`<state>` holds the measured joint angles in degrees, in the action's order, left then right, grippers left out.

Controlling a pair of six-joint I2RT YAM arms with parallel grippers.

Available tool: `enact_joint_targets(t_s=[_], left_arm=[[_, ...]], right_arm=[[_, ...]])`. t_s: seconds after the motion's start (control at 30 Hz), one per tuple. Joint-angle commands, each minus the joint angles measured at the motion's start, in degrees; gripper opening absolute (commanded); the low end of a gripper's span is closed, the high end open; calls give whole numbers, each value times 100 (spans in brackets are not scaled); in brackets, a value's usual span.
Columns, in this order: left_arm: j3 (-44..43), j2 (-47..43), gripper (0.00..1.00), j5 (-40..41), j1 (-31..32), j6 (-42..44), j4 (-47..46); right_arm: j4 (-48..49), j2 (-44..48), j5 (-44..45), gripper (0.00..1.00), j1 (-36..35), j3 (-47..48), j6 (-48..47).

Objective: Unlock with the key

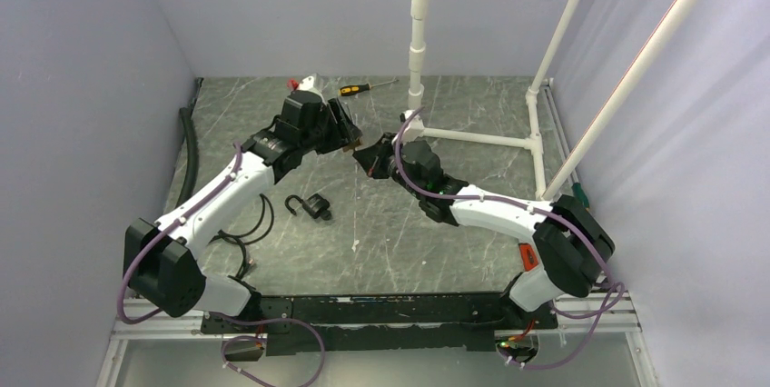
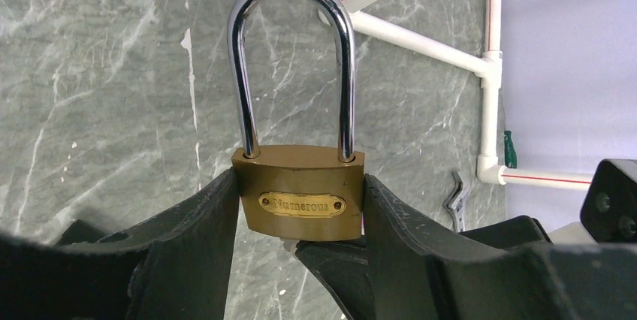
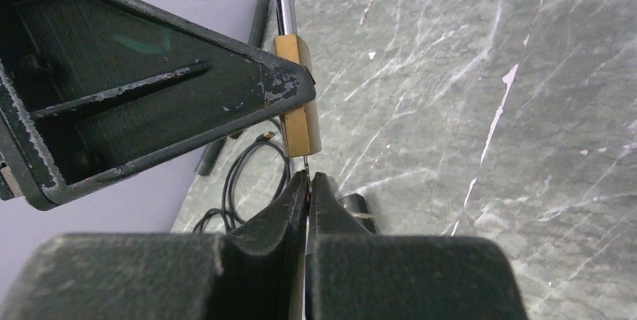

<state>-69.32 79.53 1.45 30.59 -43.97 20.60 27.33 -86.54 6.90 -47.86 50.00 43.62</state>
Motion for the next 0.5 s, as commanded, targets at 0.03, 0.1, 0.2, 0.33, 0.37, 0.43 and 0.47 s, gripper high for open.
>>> enact_joint_targets(t_s=[0.03, 0.1, 0.2, 0.33, 0.37, 0.43, 0.47], left_arm=[[29, -429, 0, -469, 112, -26, -216], [25, -438, 0, -483, 114, -48, -222], [40, -467, 0, -534, 112, -120, -235], [71, -536, 0, -593, 105, -147, -297], [83, -547, 0, -609, 105, -158, -324], [110, -565, 0, -660, 105, -180, -366], [126, -569, 0, -690, 104, -198, -383]], right_arm=[[1028, 27, 849, 0, 232, 229, -279], [1386, 84, 1020, 0, 232, 110, -315], [1849, 149, 1273, 0, 233, -62, -310], [2281, 175, 1455, 0, 232, -248, -279], [2323, 175, 1489, 0, 228, -257, -263], [2552, 172, 1488, 0, 232, -332, -231], [2698, 165, 1490, 0, 233, -382, -223]])
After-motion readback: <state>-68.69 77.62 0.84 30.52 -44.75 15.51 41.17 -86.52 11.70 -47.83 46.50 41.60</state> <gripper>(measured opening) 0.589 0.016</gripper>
